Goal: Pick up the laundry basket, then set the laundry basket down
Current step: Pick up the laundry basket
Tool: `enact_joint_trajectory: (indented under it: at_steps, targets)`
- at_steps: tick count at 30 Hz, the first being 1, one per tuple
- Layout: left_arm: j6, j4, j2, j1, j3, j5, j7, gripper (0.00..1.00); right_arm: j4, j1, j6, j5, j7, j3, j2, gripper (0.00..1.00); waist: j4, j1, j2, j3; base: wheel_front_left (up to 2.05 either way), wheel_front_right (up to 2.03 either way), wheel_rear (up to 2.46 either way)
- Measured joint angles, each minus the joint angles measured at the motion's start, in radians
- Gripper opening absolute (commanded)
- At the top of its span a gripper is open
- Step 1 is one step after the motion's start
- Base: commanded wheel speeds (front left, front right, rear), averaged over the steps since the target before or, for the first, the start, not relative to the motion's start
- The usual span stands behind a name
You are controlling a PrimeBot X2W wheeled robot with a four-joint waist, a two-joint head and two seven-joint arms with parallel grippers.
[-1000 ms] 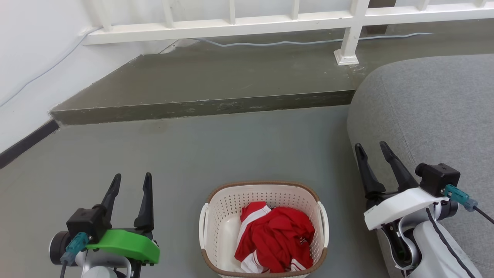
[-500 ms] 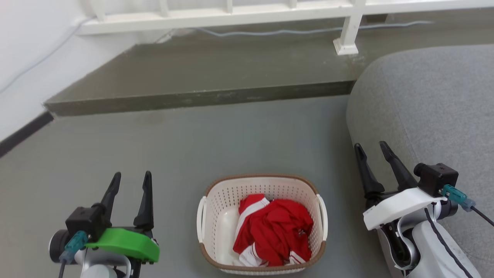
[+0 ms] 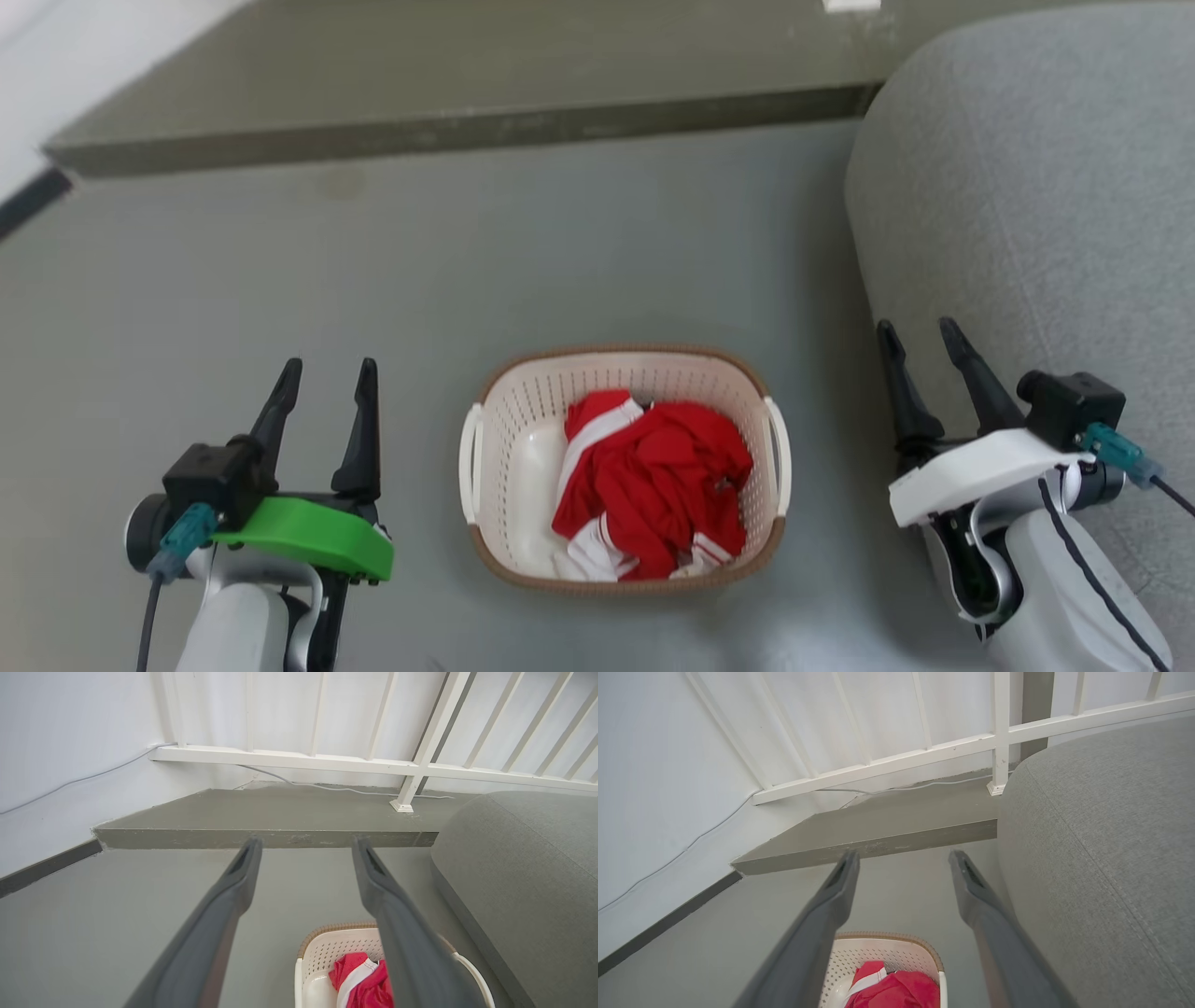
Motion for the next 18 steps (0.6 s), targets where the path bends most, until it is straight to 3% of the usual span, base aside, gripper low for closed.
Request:
enact_joint_trajectory:
  at_steps: [18]
  targets:
    - [-0.013,0.189,-0.005,-0.201,-0.053,-0.012,-0.003,1.00,0.148,-0.145,0.000,0.007,0.000,-0.008,0.007,1.00,0.001,0.0000,0.0000,0.254,0.00,0.00,0.00]
